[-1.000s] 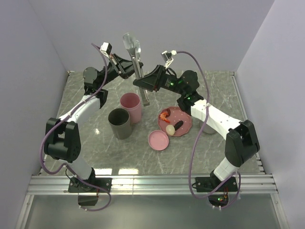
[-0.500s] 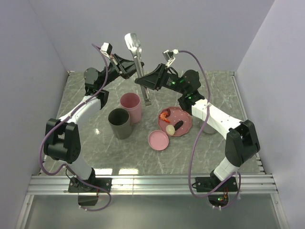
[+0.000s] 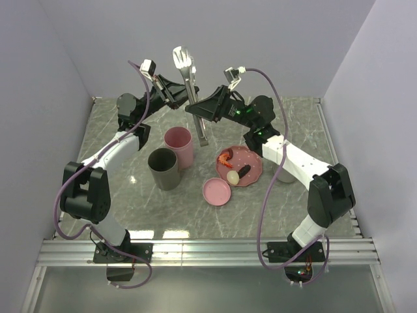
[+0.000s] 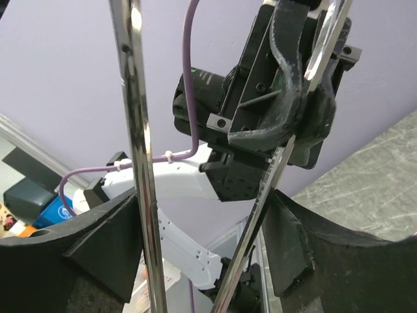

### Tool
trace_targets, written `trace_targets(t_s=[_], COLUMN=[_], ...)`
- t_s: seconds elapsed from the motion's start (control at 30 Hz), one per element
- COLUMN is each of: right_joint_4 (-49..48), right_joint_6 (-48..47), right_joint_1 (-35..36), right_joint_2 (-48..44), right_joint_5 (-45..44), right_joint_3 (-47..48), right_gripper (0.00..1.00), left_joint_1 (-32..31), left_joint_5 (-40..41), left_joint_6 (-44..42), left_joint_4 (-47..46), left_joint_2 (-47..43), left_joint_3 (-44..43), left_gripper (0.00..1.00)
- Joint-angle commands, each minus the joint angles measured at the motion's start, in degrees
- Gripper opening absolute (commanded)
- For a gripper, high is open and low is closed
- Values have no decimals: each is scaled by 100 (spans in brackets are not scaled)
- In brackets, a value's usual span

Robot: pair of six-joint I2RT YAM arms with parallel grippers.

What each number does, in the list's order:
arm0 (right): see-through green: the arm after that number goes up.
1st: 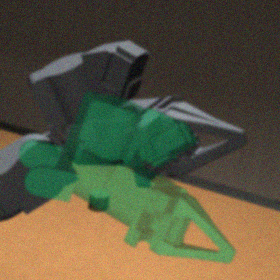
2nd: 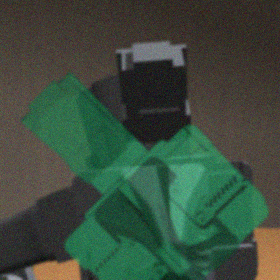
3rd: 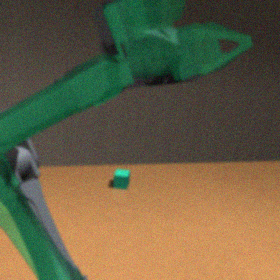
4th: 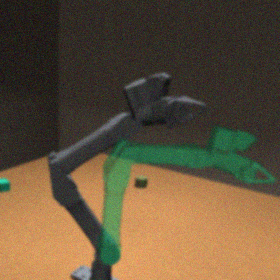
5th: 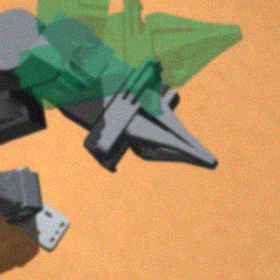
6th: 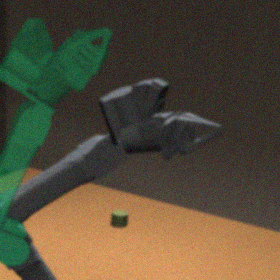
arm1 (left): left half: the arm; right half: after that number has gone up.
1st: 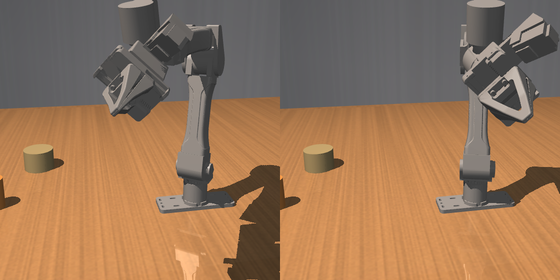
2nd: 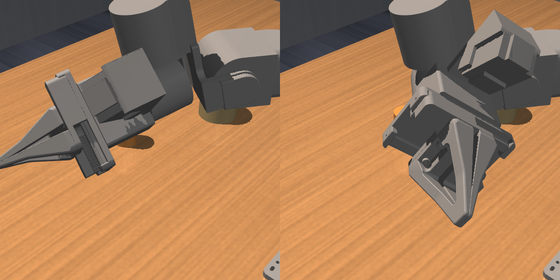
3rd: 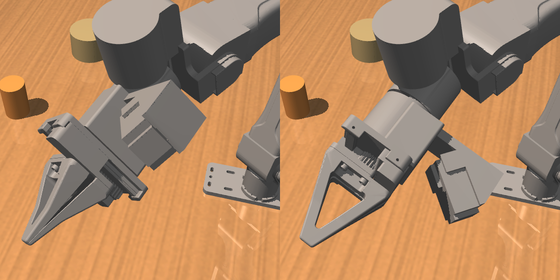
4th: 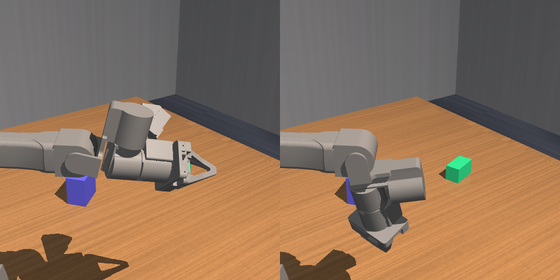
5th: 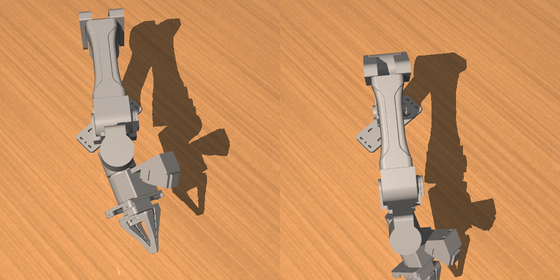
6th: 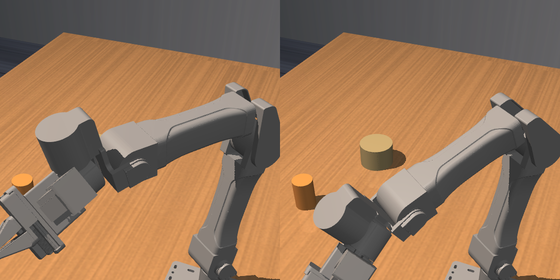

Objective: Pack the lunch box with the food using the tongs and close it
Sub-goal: Pass the clamp from the left arm to the right

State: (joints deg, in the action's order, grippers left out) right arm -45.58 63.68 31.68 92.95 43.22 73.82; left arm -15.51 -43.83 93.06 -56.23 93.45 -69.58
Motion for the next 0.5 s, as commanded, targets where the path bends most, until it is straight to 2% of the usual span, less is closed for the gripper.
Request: trace_targets(t_s=[0.0, 0.2, 0.47], right_joint_4=[-346, -504, -654], right_joint_6=[66, 285, 444], right_joint_1=[-74, -92, -83], right_joint_2=[13, 30, 75], right_joint_5=[-244, -384, -578], right_joint_3=[71, -61, -237], right_gripper=[72, 72, 70], left_joint_1=[-66, -84, -128], left_joint_5=[-125, -20, 533], left_joint_6=[-112, -138, -596], left_joint_4=[-310, -99, 771], left_joint_2=[-275, -318, -503], left_joint_3=[23, 120, 217], left_gripper=[0, 0, 1])
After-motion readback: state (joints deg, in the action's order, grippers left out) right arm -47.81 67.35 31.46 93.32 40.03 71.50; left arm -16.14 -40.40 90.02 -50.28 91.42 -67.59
